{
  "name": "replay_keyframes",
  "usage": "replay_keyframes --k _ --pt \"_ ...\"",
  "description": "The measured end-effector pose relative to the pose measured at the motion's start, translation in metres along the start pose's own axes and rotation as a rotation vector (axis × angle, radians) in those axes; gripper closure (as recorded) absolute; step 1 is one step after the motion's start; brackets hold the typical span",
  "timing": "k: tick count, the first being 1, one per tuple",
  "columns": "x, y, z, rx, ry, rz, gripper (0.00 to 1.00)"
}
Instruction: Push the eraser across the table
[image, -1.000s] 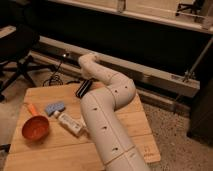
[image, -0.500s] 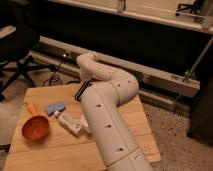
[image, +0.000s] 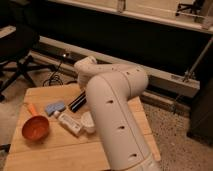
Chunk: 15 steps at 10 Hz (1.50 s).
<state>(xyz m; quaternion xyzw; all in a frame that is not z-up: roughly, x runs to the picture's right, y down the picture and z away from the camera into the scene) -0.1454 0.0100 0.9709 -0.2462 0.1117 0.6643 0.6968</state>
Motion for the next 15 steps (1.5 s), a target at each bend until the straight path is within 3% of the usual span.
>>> replay_keyframes --k 4,6,8,9,11,13,15 --pt "0.075 0.006 -0.018 -0.001 0.074 0.03 0.95" --pt "0.091 0.022 -0.024 -0.024 0.079 0.053 0.95" --pt "0.073 0.031 -0.047 -0.035 0.026 0.076 0.95" --pt "0.054 0.029 -0.07 -0.026 -0.027 0.08 0.95" --pt "0.032 0.029 -0.091 -0.008 -0.086 0.065 0.95" --pt "0.02 0.039 -0.081 0.0 -0.111 0.026 0.95" --pt "0.011 0.058 -0.063 -0.023 -0.129 -0.023 0.95"
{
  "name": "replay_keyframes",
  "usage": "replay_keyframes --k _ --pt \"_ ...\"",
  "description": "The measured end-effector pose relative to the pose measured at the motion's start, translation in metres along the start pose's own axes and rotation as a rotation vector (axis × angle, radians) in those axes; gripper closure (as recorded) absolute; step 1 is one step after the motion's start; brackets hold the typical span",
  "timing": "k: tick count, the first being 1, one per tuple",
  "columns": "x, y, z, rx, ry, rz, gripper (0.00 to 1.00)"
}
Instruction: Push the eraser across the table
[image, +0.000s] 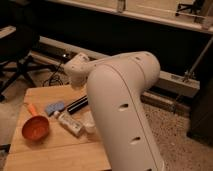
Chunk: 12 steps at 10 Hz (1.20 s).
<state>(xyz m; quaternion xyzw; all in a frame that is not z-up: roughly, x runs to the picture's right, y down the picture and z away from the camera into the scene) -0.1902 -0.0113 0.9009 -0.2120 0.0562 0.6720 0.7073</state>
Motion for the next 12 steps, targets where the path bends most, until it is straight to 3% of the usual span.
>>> replay_keyframes --k 3,6,9,12 --pt "-0.001 0.024 0.043 -0.019 0.005 -0.095 0.95" --pt "0.012 0.026 0.069 -0.014 0.059 -0.148 0.95" --pt "0.067 0.009 0.071 -0.006 0.171 -0.142 0.95" --pt "0.161 -0.015 0.037 0.011 0.311 -0.039 0.95"
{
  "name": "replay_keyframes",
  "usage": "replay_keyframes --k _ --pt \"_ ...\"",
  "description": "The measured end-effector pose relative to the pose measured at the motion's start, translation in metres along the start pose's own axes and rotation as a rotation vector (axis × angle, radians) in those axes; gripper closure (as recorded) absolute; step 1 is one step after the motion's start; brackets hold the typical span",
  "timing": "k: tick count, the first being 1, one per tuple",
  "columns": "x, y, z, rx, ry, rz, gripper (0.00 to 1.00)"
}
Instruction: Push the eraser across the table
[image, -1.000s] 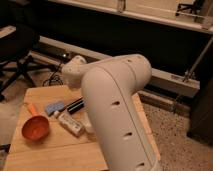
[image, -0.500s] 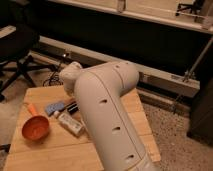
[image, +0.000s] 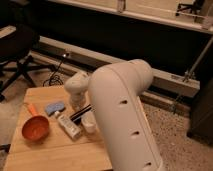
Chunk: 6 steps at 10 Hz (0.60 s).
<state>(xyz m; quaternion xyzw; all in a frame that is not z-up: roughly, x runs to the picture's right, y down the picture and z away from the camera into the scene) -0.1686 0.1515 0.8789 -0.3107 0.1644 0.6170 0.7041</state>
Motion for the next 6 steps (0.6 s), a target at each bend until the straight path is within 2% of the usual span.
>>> replay_keyframes --k 1,2,3,4,5,6 --pt "0.036 -0.005 -0.004 0.005 0.044 0.041 0.95" --pt "0.088 -0.016 -0.015 0.022 0.099 0.107 0.95" --pt "0.112 -0.023 -0.024 0.031 0.118 0.145 0.95" --pt "0.138 -0.03 -0.039 0.043 0.131 0.195 0.95" --pt "0.154 -0.036 -0.054 0.055 0.126 0.24 0.95" --pt "0.158 -0.042 -0.07 0.06 0.097 0.289 0.95"
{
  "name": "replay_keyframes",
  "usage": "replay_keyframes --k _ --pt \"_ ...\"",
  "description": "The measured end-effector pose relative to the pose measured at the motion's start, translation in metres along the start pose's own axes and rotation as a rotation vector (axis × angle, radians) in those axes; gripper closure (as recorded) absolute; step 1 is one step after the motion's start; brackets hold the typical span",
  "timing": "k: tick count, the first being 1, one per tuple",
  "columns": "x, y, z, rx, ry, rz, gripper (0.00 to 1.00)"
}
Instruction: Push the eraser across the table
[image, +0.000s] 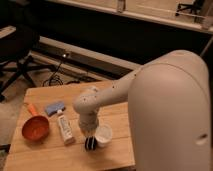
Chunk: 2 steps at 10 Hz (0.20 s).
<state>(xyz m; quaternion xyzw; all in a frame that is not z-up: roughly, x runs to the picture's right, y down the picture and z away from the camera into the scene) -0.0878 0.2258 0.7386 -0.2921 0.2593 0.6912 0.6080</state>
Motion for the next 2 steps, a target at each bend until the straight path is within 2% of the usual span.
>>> replay_keyframes --k 2 --pt "0.0014 -0.0062 -0.0089 -0.002 -0.018 0.034 0.95"
